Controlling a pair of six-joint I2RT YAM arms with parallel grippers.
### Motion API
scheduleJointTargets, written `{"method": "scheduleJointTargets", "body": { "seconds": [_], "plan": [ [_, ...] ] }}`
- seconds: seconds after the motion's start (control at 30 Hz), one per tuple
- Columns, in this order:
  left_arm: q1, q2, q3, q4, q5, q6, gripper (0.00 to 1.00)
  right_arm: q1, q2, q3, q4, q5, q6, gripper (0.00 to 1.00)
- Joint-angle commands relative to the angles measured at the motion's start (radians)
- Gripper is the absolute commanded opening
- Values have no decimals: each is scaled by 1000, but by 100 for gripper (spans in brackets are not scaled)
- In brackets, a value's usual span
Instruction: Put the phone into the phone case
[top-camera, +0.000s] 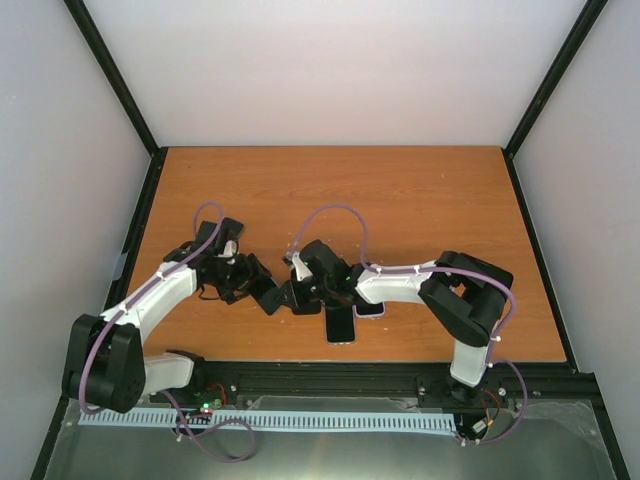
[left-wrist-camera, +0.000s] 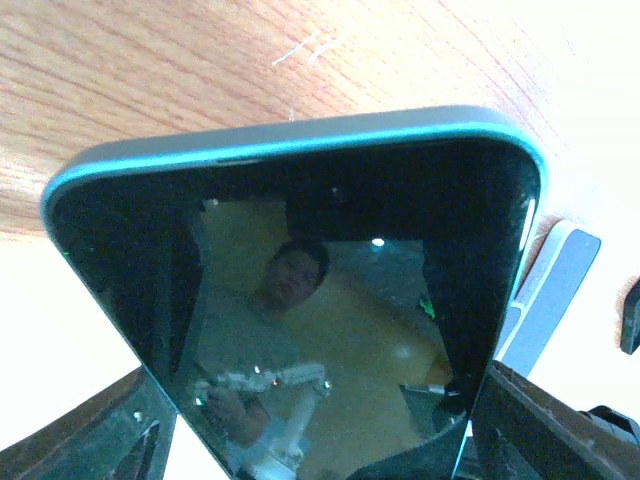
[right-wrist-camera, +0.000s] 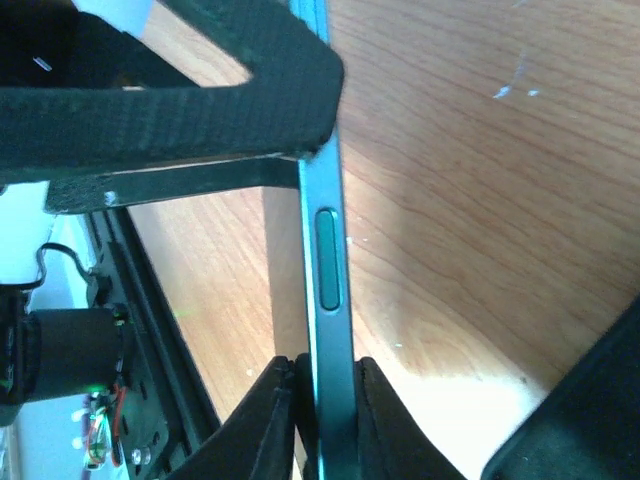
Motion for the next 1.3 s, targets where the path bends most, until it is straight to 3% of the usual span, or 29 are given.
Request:
{"method": "scheduleJointTargets", "body": {
  "seconds": [0.0, 0.07, 0.3, 0.33, 0.63, 0.83, 1.27],
  "plan": [
    [-4, -21, 9, 36, 37, 41, 64, 8, -7, -28, 98, -45, 30, 7],
    [-4, -23, 12, 30, 32, 46, 68, 8, -21, -43, 117, -41, 44, 3],
    [-4, -68, 29, 63, 20, 79, 99, 8, -83, -110, 144, -7, 111, 3],
    [-4, -77, 34, 70, 25, 89, 99, 7, -96, -122, 145, 1, 117, 3],
    [-4, -153, -5, 205, 106, 242, 99, 8, -276, -252, 115, 145, 199, 3],
    [-4, -198, -88, 347, 145, 239, 95, 5, -369, -300, -8, 319, 272, 3],
    [-4, -41, -182, 576, 248, 155, 85, -1, -313, -297, -5, 383, 377, 3]
  ]
}}
